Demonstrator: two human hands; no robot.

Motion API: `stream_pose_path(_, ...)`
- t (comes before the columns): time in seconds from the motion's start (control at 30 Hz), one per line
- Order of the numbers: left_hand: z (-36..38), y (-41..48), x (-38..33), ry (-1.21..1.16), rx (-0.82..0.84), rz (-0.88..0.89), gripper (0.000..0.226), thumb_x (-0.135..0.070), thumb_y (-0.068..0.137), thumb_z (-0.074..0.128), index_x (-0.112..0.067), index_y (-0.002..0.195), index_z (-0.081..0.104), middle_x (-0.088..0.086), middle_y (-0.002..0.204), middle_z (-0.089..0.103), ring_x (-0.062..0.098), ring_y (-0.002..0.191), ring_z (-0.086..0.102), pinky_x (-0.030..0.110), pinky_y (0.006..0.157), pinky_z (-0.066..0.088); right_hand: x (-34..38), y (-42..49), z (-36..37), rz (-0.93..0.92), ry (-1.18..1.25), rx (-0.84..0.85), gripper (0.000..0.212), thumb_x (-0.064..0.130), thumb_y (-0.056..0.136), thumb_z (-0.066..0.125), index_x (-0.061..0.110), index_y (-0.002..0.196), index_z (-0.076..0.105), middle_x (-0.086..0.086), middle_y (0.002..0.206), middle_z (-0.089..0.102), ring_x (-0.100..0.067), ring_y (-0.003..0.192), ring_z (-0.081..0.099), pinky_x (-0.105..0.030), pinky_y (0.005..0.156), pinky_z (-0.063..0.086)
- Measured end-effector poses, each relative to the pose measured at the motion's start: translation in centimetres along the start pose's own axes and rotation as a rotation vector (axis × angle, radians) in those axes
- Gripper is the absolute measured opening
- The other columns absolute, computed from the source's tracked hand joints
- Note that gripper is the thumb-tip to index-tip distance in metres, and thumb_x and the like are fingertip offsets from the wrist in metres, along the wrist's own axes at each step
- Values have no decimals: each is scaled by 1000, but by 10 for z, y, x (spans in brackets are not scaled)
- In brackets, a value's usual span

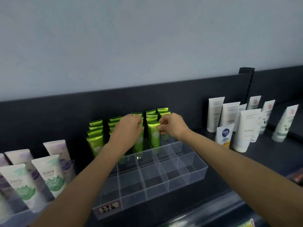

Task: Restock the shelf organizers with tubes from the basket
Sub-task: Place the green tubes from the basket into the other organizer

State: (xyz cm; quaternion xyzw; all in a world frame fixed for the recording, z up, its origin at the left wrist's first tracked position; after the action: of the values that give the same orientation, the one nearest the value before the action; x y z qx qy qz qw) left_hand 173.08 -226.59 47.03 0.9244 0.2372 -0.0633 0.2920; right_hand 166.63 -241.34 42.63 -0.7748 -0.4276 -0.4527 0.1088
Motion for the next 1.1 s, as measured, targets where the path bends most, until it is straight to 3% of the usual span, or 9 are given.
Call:
stream_pose_path(0.13,-4,-5,-15,-8,-47,62,21,-19,89,62,-9,107,62,6,106,59,22,98,56,36,85,48,8,-13,-11,-64,-224,-64,23,14,79,72,6,100,68,-4,92,65,-12,85,57,-20,71,42)
stream_pose_path(0.27,-6,-15,-42,-23,-86,138,23,-19,86,64,-11,108,62,5,109,57,22,99,56,35,84,47,-3,-45,-29,-26,-181,-106,33,13,78,73,8,110,65,-4,99,67,-15,93,62,-23,80,48)
stream_pose_path(0.47,22,-54,-118,-142,-26,288,28,-23,87,65,-14,113,61,1,112,57,17,102,55,25,82,39,-59,-133,-71,92,-66,-166,23,4,78,70,7,101,67,-9,93,72,-18,87,67,-34,84,55)
stream_pose_path(0.6,69,-103,-181,-239,101,425,30,-25,87,64,-13,115,60,4,113,59,22,104,56,35,85,47,-128,-202,-92,240,-52,-177,18,6,80,70,8,98,68,-7,89,73,-17,84,68,-38,82,57)
stream_pose_path(0.7,114,-142,-222,-289,224,500,26,-23,85,63,-11,108,62,7,106,60,28,96,60,41,77,52,-182,-256,-100,382,-80,-171,16,6,81,69,8,97,68,-5,85,70,-19,78,68,-33,78,57)
stream_pose_path(0.87,194,-201,-272,-327,463,510,31,-27,86,60,-13,114,61,6,111,59,28,99,60,41,80,51,-269,-347,-112,565,-163,-140,15,4,78,67,9,92,71,-4,80,71,-12,74,63,-28,79,52)
stream_pose_path(1.0,252,-249,-301,-313,661,521,32,-28,93,55,-15,122,56,2,121,55,23,107,56,35,85,46,-340,-419,-121,766,-228,-97,16,8,77,69,9,92,74,-8,90,74,-20,86,67,-26,79,47)
stream_pose_path(1.1,294,-282,-309,-317,781,466,30,-26,92,55,-12,119,58,5,119,57,24,108,56,36,87,47,-390,-472,-119,907,-234,-53,15,15,80,58,21,70,68,-12,89,72,-20,79,62,-25,70,42)
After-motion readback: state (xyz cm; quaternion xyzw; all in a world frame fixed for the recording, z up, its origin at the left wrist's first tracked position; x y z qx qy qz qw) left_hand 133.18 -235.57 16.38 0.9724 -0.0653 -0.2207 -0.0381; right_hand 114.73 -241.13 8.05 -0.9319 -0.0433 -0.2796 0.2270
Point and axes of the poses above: each hand's wrist, its own y-axis towards the middle knuckle, its own z-axis out of the palm, x = y × z, the point moved 9 cm from there along y, towards the middle knuckle
